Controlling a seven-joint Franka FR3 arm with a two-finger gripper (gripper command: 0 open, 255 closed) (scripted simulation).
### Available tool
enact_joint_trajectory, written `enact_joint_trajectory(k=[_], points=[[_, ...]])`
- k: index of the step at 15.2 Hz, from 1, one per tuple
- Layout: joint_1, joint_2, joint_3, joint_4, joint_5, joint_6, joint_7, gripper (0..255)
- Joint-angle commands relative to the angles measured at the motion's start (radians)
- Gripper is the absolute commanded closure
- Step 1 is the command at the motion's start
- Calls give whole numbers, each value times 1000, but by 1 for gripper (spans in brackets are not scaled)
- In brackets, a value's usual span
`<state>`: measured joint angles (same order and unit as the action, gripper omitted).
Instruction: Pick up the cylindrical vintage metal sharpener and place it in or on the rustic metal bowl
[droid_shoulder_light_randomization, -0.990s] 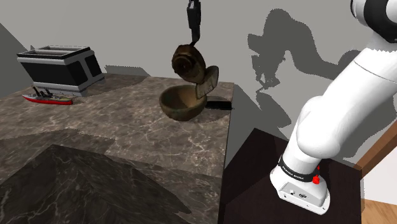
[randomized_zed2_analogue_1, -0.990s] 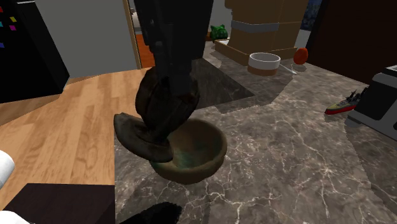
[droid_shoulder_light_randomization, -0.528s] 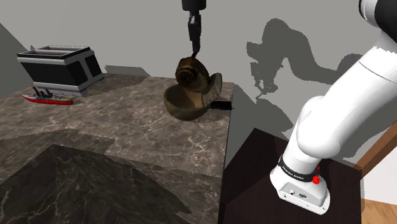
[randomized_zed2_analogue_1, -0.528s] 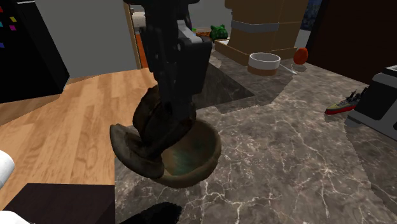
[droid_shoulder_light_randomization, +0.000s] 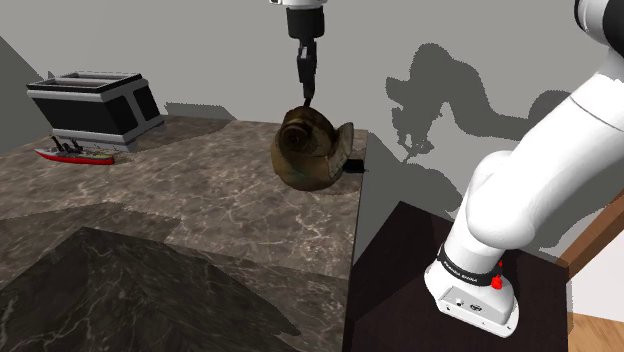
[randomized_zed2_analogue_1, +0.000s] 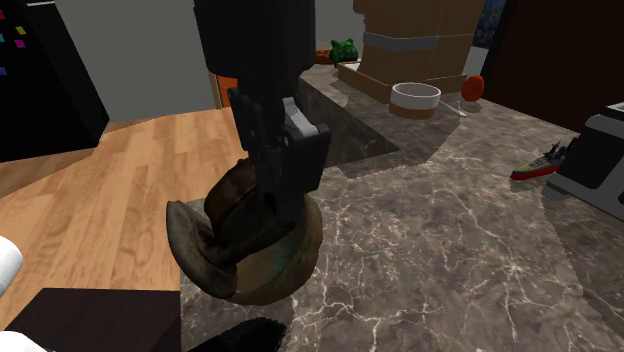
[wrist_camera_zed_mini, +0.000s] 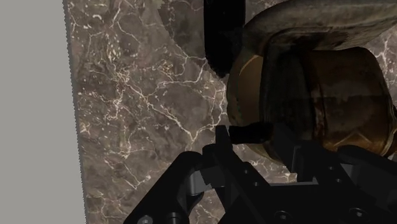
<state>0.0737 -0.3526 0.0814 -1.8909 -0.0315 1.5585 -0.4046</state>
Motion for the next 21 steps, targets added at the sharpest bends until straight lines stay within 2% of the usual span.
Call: enact_joint_trajectory(k=[1,7,8,13,17,21], points=[[2,-1,2,-16,2,8,1,255],[3,-1,1,-16,1,8,2,255],[2,-1,0,-14,1,7,1,0],[3,-1,1,-16,1,8,2,0],[3,42,6,157,-1,-122,4,0],[3,42,6,157,-1,-122,4,0]])
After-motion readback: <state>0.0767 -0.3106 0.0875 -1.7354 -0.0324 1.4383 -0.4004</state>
